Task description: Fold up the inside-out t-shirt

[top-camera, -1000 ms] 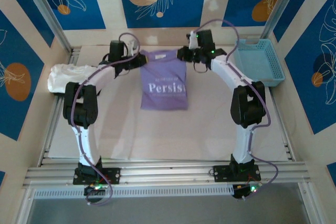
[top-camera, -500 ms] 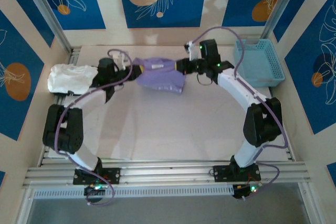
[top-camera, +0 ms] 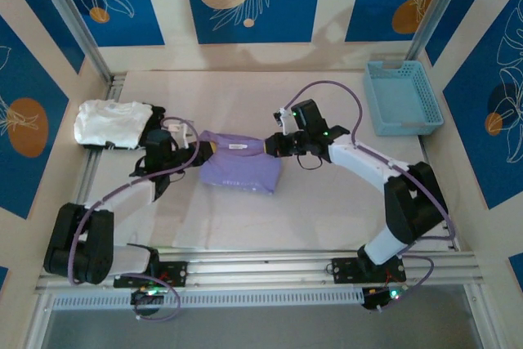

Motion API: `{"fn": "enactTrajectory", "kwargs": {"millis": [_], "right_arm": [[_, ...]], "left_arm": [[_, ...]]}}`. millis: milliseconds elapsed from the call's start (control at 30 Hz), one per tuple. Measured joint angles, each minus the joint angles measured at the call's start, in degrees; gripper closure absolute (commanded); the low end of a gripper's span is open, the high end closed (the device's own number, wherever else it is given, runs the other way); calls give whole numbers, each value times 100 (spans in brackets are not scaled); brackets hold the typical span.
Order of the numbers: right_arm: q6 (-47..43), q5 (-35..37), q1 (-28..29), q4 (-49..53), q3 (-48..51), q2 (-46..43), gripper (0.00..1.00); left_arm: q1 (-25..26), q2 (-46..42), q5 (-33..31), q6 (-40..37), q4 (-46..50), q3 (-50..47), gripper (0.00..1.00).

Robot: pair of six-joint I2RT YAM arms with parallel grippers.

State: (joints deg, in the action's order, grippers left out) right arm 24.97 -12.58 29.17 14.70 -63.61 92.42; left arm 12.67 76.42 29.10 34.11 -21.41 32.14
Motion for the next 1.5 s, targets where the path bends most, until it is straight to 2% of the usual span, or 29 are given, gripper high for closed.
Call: {"fn": "enactTrajectory", "kwargs": {"millis": [167,300,433,500,700,800,900,1067,1333,1400,1500], "right_arm": [[59,-7,-142,146,-551,942,100],[61,11,-240,212,-885,1620,91],[59,31,-341,282,-1132,2223,78],[42,79,-398,332,-1233,2409,71],[-127,258,-557,507,-1215,2155,49],[-201,330,-601,501,-953,1569,41],[-245,378,-640,439,-621,857,37],[-245,404,-649,278,-273,269,37],[-175,402,-649,240,39,271,37],[-153,402,-649,245,76,271,37],[-138,402,-649,227,114,271,37]], "left_arm": [[0,745,-243,-146,380,417,97],[0,1443,-378,-304,581,833,90],[-2,1950,-525,-476,688,1054,70],[-2,2076,-645,-579,824,1156,56],[-2,1853,-1119,-857,1425,1419,31],[-2,1493,-1167,-957,1725,1392,17],[-2,1185,-1034,-1021,1893,1296,9],[-2,1158,-691,-1084,2111,1189,8],[94,1786,-94,-1095,2055,1187,14],[131,1851,22,-1067,1910,1187,20],[227,1976,164,-1040,1727,1187,34]]}}
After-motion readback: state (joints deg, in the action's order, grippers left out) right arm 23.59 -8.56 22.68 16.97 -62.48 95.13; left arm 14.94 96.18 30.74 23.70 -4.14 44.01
